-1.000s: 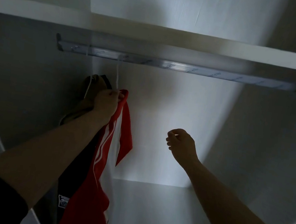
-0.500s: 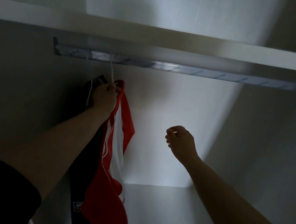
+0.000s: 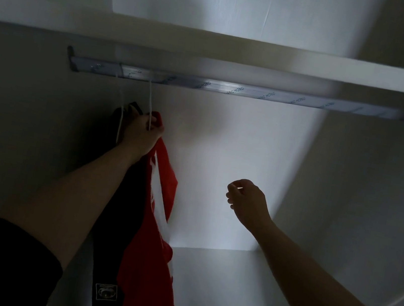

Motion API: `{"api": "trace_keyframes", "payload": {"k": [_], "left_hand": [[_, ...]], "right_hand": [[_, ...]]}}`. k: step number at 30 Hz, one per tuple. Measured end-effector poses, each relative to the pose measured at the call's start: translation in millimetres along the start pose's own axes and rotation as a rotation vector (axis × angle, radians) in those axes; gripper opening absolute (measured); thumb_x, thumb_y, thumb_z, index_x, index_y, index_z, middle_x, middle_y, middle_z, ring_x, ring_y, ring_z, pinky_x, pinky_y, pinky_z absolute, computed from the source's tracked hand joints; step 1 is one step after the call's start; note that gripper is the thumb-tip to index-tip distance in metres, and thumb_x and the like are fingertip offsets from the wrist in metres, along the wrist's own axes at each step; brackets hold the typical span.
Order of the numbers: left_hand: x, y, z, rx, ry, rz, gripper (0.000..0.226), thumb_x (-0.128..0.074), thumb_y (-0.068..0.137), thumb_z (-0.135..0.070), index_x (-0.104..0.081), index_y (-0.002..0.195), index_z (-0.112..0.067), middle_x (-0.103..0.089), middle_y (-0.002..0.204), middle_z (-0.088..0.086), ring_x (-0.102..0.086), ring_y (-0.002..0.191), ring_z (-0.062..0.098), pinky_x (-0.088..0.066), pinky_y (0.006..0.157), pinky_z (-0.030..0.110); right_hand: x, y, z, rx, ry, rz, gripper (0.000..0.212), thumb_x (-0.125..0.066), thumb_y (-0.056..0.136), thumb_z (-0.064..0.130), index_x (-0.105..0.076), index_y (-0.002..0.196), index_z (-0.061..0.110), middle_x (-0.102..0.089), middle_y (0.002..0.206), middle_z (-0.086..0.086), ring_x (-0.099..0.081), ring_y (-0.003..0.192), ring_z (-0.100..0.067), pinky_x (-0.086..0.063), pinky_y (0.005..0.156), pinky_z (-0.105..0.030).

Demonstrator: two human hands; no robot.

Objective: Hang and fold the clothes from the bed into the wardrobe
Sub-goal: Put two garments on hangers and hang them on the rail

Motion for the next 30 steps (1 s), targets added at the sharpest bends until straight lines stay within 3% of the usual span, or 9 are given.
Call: {"api": "trace_keyframes", "payload": {"k": [6, 12, 17, 22, 26, 30], "left_hand": [[-1.2, -23.0, 3.7, -0.041, 0.044, -0.011, 0.049, -0.059, 0.092, -0.026, -0.044, 0.136, -0.011, -0.053, 0.132, 0.01, -0.052, 0.119, 0.026, -0.046, 0.099, 0.041], [3.9, -52.6, -7.3, -0.051, 0.111, 0.004, 0.048, -0.059, 0.092, -0.024, -0.045, 0.136, -0.012, -0.053, 0.131, 0.008, -0.053, 0.118, 0.024, -0.044, 0.09, 0.03], [-0.7, -106.0, -17.0, -0.057, 0.07, 0.028, 0.058, -0.061, 0.091, -0.02, -0.037, 0.144, -0.013, -0.043, 0.146, 0.006, -0.041, 0.134, 0.021, -0.038, 0.109, 0.04], [-11.9, -181.5, -36.1, -0.064, -0.035, 0.053, 0.054, -0.063, 0.09, -0.015, -0.043, 0.14, -0.011, -0.046, 0.144, 0.004, -0.043, 0.131, 0.014, -0.035, 0.1, 0.021], [-15.9, -243.7, -60.6, -0.049, -0.067, 0.066, 0.048, -0.063, 0.09, -0.017, -0.047, 0.136, -0.013, -0.051, 0.138, -0.001, -0.047, 0.126, 0.012, -0.037, 0.096, 0.018], [-19.4, -288.7, -89.4, -0.062, -0.099, 0.071, 0.038, -0.061, 0.091, -0.018, -0.052, 0.128, -0.015, -0.057, 0.127, -0.005, -0.053, 0.115, 0.006, -0.039, 0.083, 0.003]], "right_hand": [[-1.1, -4.6, 0.8, -0.028, 0.001, 0.01, 0.016, -0.052, 0.094, 0.02, -0.062, 0.1, 0.009, -0.069, 0.091, -0.009, -0.064, 0.077, -0.024, -0.054, 0.083, -0.043], [0.2, -19.8, 15.6, -0.052, 0.041, 0.055, 0.011, -0.052, 0.094, 0.019, -0.061, 0.095, 0.013, -0.068, 0.087, -0.007, -0.064, 0.08, -0.026, -0.054, 0.084, -0.045], [19.3, -47.1, 22.5, -0.071, 0.112, 0.071, 0.009, -0.052, 0.094, 0.017, -0.058, 0.088, 0.02, -0.067, 0.082, -0.003, -0.066, 0.082, -0.026, -0.054, 0.084, -0.048], [52.6, -91.8, 24.3, -0.053, 0.207, 0.048, 0.011, -0.055, 0.095, 0.017, -0.059, 0.087, 0.024, -0.068, 0.081, -0.001, -0.065, 0.075, -0.017, -0.054, 0.086, -0.046], [84.9, -140.1, 21.0, -0.05, 0.269, 0.043, 0.009, -0.056, 0.095, 0.016, -0.06, 0.092, 0.024, -0.068, 0.083, 0.001, -0.066, 0.077, -0.018, -0.054, 0.085, -0.046], [120.2, -180.7, 18.7, -0.048, 0.293, 0.025, 0.011, -0.058, 0.093, 0.016, -0.061, 0.097, 0.026, -0.069, 0.088, 0.0, -0.067, 0.085, -0.022, -0.053, 0.087, -0.049]]}}
Point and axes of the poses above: each hand's wrist, its own y-axis towards the middle knuckle, its own x-axis out of the back of the hand, z = x × y, the point moved 6 cm from there along y, towards the middle knuckle
